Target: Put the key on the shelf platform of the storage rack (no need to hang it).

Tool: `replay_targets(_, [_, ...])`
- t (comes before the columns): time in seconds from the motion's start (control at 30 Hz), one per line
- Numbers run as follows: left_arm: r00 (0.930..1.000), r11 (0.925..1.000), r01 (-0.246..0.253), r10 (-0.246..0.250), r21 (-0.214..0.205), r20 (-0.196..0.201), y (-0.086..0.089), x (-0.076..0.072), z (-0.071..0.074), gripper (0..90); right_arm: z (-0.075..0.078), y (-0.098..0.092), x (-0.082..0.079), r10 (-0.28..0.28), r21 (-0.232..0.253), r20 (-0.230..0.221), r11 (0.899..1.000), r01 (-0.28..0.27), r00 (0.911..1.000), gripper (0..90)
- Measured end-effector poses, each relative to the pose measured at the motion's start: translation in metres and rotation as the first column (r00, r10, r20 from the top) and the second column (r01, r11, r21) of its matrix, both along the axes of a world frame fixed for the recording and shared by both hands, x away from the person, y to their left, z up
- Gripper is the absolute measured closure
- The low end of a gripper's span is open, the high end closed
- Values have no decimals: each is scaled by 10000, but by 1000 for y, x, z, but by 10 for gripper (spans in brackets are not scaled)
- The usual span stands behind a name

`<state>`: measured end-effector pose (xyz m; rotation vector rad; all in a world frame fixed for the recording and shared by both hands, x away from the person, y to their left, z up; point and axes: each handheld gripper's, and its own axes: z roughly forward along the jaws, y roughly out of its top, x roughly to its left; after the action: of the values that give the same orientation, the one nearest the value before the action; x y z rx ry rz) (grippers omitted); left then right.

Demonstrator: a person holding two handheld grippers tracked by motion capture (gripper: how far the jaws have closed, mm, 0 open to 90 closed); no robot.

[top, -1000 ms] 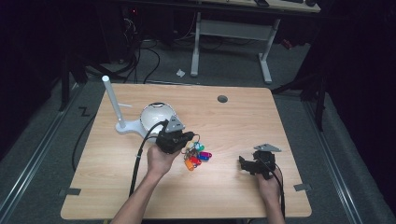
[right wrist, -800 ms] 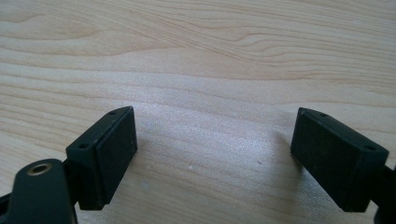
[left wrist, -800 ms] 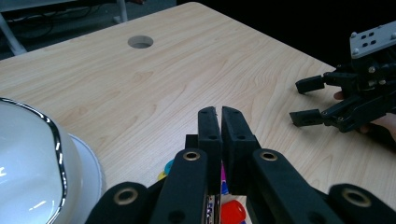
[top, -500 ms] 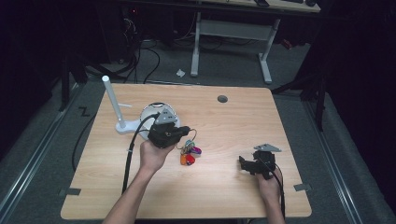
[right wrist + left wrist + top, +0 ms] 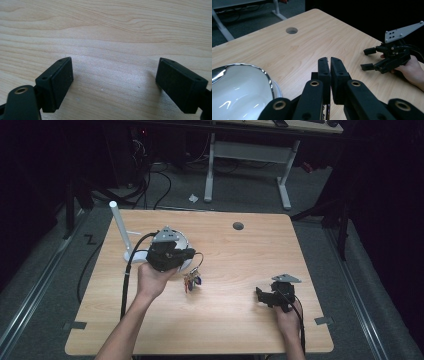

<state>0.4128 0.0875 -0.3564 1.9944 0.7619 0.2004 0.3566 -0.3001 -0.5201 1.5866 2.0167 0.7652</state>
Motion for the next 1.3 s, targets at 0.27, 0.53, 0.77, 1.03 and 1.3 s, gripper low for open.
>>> replay_targets(0.27, [9999, 9999, -138, 138, -73, -14, 13, 3, 14, 876, 0, 0, 0, -1, -1, -2, 10000, 1, 10000, 145])
replay_targets(0.53, [9992, 9989, -378, 381, -286, 75, 28, 7, 32, 876, 0, 0, 0, 0, 0, -1, 10000, 0, 10000, 145])
replay_targets(0.77, [9974, 9971, -657, 669, -384, 284, 40, 14, 48, 876, 0, 0, 0, 1, -2, 0, 10000, -1, 10000, 145])
replay_targets(1.03, [9938, 9949, -1001, 1007, -160, 480, 47, 26, 61, 876, 0, 0, 0, 1, -1, -1, 10000, -1, 10000, 145])
replay_targets(1.3, [9875, 9885, -1500, 1507, -186, 471, 56, 43, 62, 876, 0, 0, 0, -2, 4, -2, 10000, 2, 10000, 145])
